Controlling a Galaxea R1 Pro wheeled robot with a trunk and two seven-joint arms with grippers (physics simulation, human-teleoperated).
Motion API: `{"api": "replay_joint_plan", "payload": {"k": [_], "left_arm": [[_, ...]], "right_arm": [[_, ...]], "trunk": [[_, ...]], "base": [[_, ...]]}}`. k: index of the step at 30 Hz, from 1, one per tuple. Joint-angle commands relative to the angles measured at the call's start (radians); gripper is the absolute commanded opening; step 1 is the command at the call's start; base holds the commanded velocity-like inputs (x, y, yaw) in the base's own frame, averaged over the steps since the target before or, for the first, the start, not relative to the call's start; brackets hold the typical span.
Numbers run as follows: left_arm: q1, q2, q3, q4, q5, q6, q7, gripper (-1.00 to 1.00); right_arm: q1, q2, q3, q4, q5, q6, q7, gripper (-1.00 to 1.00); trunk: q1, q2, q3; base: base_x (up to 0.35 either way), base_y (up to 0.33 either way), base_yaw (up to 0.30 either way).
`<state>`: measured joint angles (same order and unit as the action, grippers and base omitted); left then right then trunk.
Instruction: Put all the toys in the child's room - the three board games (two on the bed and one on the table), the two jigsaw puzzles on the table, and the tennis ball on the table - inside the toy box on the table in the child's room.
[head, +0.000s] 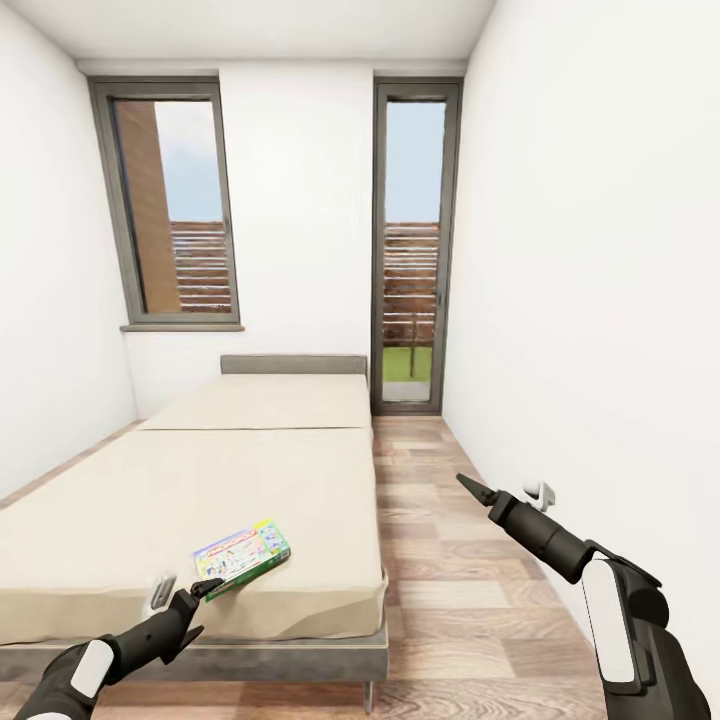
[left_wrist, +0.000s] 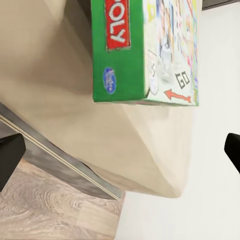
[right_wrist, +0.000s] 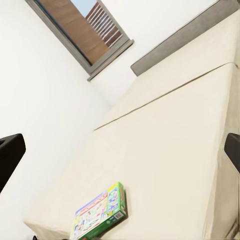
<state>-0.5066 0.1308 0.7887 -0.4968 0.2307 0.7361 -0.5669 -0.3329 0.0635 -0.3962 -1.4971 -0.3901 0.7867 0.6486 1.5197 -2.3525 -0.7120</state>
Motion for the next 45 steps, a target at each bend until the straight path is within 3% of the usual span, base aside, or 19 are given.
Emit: {"api": "replay_joint_plan", "payload": {"k": [1, 45], "left_arm": [[-0.001, 0.000, 0.005, 0.000, -0.001, 0.006, -0.003, 1.00], [-0.001, 0.001, 0.003, 0.000, -0.002, 0.003, -0.002, 1.00]], "right_arm": [[-0.001, 0.001, -0.003, 0.000, -0.001, 0.006, 0.003, 1.00], [-0.001, 0.001, -0.003, 0.001, -0.001, 0.005, 0.003, 1.00]], "trunk": [[0.000, -0.001, -0.001], [0.000, -0.001, -0.001]], "base": [[0.035, -0.168, 0.000], [0.049, -0.027, 0.000]]}}
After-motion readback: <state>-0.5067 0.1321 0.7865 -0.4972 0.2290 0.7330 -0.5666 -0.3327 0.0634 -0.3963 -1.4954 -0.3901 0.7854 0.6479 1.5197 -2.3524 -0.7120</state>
